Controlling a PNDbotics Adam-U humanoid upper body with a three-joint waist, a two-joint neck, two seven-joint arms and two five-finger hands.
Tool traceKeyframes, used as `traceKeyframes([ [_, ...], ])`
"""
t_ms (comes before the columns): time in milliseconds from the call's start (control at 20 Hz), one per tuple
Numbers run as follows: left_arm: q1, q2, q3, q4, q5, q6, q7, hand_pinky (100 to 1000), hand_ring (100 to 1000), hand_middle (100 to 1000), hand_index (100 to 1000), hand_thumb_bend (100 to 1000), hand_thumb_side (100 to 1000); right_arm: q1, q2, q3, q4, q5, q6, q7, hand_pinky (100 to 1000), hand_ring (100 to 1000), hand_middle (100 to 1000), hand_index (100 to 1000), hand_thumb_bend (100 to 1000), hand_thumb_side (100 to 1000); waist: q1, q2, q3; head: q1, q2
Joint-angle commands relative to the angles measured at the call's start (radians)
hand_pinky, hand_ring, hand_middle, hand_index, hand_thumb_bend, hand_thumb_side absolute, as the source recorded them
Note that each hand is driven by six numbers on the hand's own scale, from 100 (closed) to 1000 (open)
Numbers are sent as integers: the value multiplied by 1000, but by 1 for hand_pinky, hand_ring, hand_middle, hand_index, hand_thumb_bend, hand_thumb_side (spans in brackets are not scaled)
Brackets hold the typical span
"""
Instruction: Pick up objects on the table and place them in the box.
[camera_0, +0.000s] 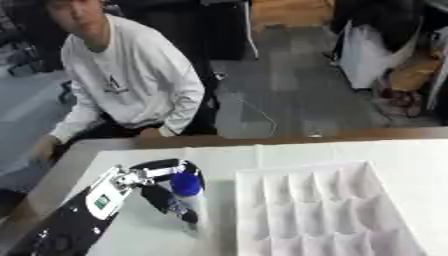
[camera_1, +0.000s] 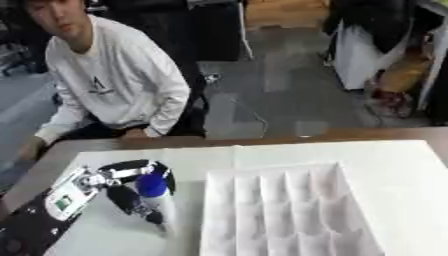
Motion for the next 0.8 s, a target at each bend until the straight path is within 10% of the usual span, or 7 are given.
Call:
traceKeyframes([
  [50,-9,14,0,-3,15,-35,-24,278,225,549,550,546,612,-14,-8,-3,-15,-3,-2,1,473,552,486,580,606,842,-4,-12,0,3,-11],
  [800,-3,10,-1,-3,44,-32,-18,100,100,224,404,271,718,-14,-8,-3,-15,-3,-1,0,472,551,486,580,605,842,-4,-13,1,2,-10],
])
